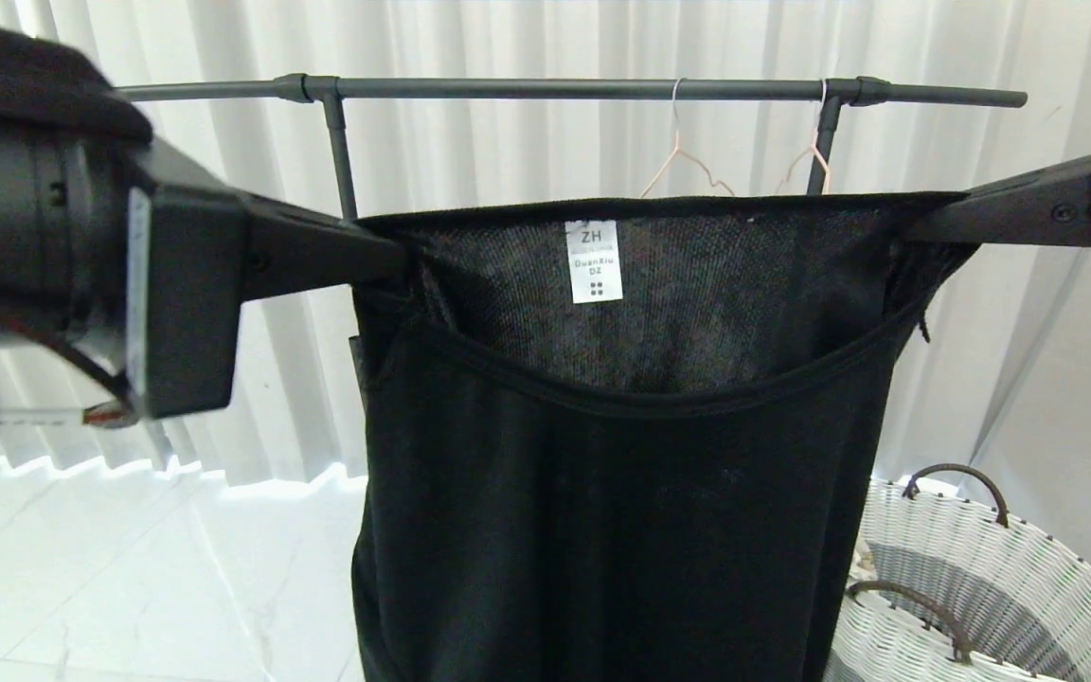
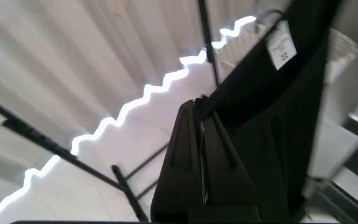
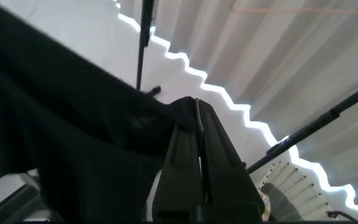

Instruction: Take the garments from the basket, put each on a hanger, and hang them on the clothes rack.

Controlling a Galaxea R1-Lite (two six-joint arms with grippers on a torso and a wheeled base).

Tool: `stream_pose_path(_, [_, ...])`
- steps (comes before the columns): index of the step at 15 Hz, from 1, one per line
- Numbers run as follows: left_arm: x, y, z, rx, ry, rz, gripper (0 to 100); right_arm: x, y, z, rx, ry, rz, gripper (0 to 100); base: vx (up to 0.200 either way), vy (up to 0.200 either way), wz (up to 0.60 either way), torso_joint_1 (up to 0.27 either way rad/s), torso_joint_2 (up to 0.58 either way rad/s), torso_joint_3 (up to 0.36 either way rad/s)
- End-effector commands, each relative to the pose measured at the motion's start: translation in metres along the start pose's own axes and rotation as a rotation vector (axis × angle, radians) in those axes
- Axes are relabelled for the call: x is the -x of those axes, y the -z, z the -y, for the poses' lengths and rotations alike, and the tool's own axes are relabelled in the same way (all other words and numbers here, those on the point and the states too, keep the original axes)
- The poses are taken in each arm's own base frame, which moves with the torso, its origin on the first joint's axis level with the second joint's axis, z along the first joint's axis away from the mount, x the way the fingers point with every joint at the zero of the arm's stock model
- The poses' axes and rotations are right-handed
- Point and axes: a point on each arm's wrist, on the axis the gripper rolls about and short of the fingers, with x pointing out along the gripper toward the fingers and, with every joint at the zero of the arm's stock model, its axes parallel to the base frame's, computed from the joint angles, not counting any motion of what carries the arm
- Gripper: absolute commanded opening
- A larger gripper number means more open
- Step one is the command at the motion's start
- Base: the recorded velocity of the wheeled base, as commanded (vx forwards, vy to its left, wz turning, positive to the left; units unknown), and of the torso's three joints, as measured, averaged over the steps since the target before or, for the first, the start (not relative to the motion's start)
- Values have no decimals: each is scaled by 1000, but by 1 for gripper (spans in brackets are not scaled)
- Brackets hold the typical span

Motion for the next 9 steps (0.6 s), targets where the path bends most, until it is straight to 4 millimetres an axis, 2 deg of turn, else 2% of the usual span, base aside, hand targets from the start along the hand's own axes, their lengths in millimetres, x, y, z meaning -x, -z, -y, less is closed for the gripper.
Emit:
stream_pose_path(1, [-29, -11, 0, 5, -26, -16, 0, 14, 0, -7, 11, -45, 17, 0, 0, 0, 0, 0, 0, 0])
stream_pose_path(4, [-34, -13, 1, 8, -31, -3, 0, 15, 1, -11, 22, -72, -2, 0, 0, 0, 0, 0, 0, 0])
stream_pose_path(9, [-30, -13, -1, 11, -35, 7, 0, 15, 2, -11, 23, -66, -3, 0, 0, 0, 0, 0, 0, 0])
